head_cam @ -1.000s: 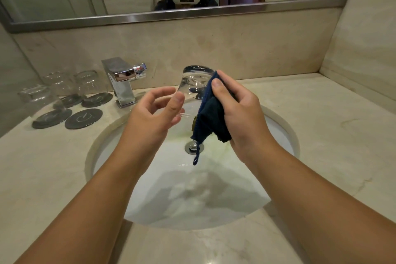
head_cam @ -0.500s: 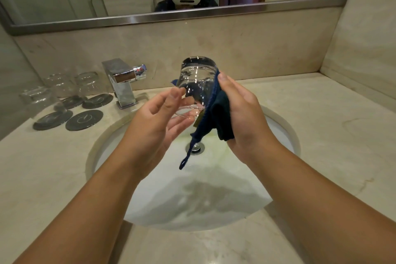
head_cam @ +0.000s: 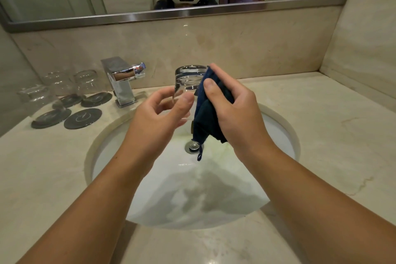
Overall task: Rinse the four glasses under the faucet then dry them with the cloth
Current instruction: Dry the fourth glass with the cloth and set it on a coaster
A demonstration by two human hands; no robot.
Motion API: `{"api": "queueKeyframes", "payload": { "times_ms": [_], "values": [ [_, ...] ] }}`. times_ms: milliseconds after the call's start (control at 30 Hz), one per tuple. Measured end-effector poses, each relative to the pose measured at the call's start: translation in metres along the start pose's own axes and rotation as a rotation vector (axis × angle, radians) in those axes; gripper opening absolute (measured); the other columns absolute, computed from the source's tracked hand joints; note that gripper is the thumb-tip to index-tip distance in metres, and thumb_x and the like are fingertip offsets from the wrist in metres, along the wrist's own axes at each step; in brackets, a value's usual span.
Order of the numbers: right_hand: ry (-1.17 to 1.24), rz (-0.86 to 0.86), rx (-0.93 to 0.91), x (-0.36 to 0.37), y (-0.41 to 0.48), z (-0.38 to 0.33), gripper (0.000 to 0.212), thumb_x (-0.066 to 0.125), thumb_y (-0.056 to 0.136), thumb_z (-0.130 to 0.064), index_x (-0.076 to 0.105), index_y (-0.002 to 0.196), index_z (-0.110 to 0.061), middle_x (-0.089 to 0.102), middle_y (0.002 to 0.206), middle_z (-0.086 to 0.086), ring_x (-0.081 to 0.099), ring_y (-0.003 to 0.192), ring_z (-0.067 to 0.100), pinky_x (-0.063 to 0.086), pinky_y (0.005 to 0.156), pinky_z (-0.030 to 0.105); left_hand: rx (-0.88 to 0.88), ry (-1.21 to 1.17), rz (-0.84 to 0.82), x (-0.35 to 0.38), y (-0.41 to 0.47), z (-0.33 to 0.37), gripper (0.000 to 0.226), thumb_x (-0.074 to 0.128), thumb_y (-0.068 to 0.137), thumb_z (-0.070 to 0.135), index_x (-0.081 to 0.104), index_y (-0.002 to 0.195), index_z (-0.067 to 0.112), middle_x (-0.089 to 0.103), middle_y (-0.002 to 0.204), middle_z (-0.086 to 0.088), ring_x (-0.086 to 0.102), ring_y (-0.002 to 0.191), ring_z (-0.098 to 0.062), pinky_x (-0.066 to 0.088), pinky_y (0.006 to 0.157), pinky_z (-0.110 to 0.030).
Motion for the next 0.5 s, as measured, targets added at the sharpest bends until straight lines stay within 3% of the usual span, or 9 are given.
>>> {"api": "queueKeyframes", "payload": {
  "times_ms": [67,167,267,367,500],
  "values": [
    [0.068,-0.009,0.054,0.000,0.003,0.003,0.042,0.067,0.104,-0.035,0.065,0.145,-0.028,0.071,0.135,-0.014,0.064,0.127,0.001,0.049,0.116,0.035,-0.038,-0.080,-0.013,-0.001,-0.001,0.001,0.054,0.084,0.080,0.058,0.074,0.119,0.020,0.080,0.114,-0.005,0.077,0.108,-0.025,0.062,0.090,-0.029],
    [0.227,-0.057,0.147,0.002,0.007,0.007,0.051,0.066,0.094,-0.046,0.069,0.140,-0.023,0.075,0.132,-0.001,0.068,0.127,0.019,0.049,0.116,0.046,-0.089,-0.212,-0.049,0.001,-0.001,0.003,0.072,0.070,0.071,0.061,0.071,0.121,0.010,0.080,0.107,-0.009,0.077,0.096,-0.024,0.064,0.086,-0.029],
    [0.247,-0.051,0.144,0.002,0.008,0.009,0.054,0.065,0.091,-0.047,0.069,0.138,-0.022,0.076,0.130,0.000,0.069,0.126,0.021,0.050,0.114,0.046,-0.063,-0.157,-0.048,0.003,0.001,0.003,0.072,0.064,0.071,0.068,0.073,0.120,0.015,0.081,0.103,-0.002,0.074,0.096,-0.017,0.061,0.086,-0.027],
    [0.210,-0.002,0.128,0.002,0.007,0.012,0.054,0.067,0.091,-0.046,0.069,0.140,-0.024,0.074,0.133,-0.004,0.067,0.128,0.014,0.050,0.115,0.042,0.012,-0.027,0.009,-0.001,0.003,-0.002,0.061,0.064,0.073,0.072,0.074,0.116,0.031,0.078,0.097,0.011,0.071,0.093,-0.009,0.058,0.087,-0.028],
    [0.108,0.045,0.082,0.000,0.003,0.005,0.042,0.069,0.103,-0.034,0.065,0.144,-0.026,0.070,0.136,-0.014,0.063,0.127,0.000,0.049,0.115,0.033,0.050,0.031,0.064,-0.005,0.005,-0.001,0.035,0.065,0.092,0.052,0.072,0.117,0.029,0.079,0.102,0.004,0.076,0.090,-0.007,0.061,0.088,-0.028]
  ]
}}
Point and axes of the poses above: each hand's wrist, its own y-axis towards the middle knuckle, its own x-axis out of the palm, z = x × y, the point moved 2 cm from there along y, towards the middle knuckle
